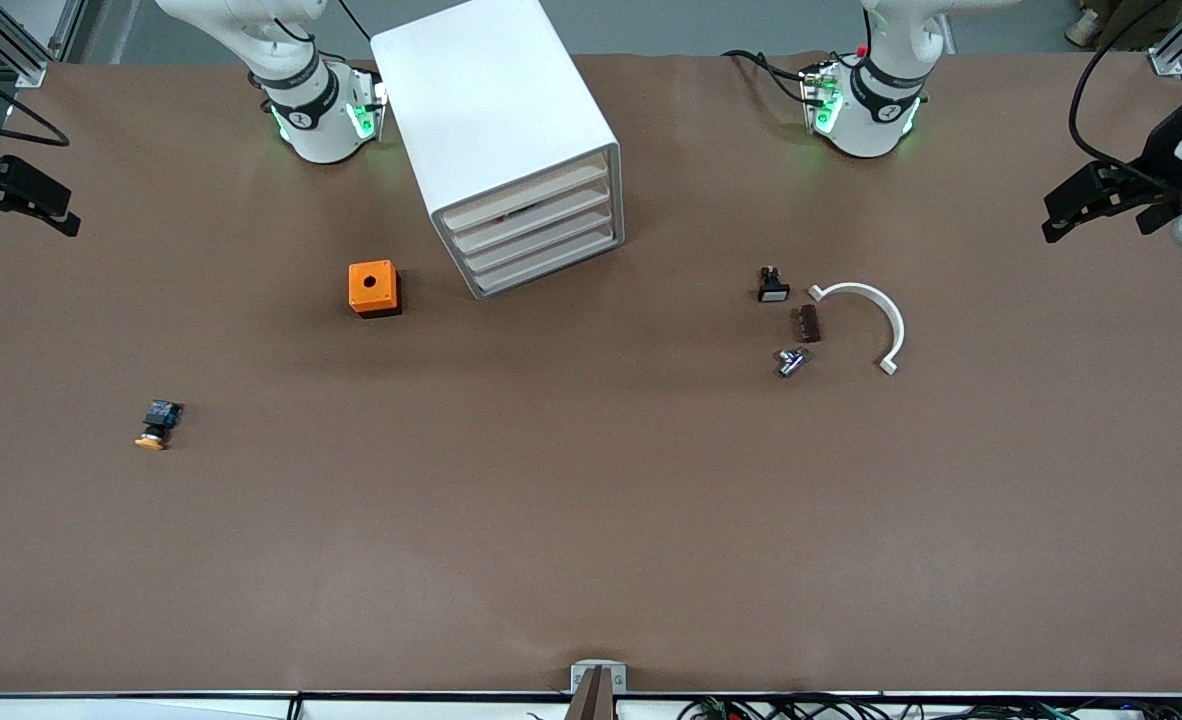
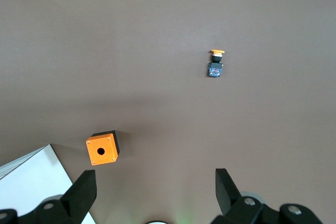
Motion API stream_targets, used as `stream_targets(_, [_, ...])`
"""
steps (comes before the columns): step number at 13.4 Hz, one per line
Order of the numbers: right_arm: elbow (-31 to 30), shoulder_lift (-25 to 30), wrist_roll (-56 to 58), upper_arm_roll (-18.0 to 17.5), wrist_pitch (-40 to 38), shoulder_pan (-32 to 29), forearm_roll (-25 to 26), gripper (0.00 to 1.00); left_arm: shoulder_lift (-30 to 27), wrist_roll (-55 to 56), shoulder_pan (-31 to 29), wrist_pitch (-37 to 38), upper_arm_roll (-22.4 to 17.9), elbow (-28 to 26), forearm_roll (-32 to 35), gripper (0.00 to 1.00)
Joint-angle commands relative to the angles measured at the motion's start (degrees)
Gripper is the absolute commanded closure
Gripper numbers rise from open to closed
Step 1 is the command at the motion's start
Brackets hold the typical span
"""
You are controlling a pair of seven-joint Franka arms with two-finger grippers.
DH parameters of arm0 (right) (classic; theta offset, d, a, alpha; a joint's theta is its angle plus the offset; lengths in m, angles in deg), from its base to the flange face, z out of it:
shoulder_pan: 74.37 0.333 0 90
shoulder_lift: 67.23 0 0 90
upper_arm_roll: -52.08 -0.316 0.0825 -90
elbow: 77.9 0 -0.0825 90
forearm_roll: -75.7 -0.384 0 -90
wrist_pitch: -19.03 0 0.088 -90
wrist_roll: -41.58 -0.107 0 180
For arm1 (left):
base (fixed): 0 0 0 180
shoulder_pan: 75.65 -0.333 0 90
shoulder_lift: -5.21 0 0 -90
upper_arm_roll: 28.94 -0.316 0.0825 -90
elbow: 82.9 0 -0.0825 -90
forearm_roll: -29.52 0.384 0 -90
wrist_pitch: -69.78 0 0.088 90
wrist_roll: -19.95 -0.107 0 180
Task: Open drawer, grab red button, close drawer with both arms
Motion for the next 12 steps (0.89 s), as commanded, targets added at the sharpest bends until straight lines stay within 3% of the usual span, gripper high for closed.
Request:
stream_targets(1, [1.54, -0.72, 0.11, -0.11, -0.67, -0.21, -0.96, 0.00, 0.74, -1.15, -0.21, 1.28, 0.27, 1.47, 0.42, 0.00])
stream_targets(6, [1.54, -0.99, 0.20, -0.11, -0.67, -0.12, -0.96, 0.00, 2.14, -1.58, -0.47, 1.28, 0.27, 1.47, 0.33, 0.00])
stream_targets(9, [1.54, -0.99, 0.20, -0.11, -0.67, -0.12, -0.96, 0.00, 8.02, -1.94, 0.22, 1.02, 0.27, 2.61, 0.51, 0.00])
stream_targets(12, [1.54, -0.99, 0.20, -0.11, -0.67, -0.12, -0.96, 0.00, 18.63, 1.47, 2.59, 0.84, 1.58, 7.42, -0.19, 0.00])
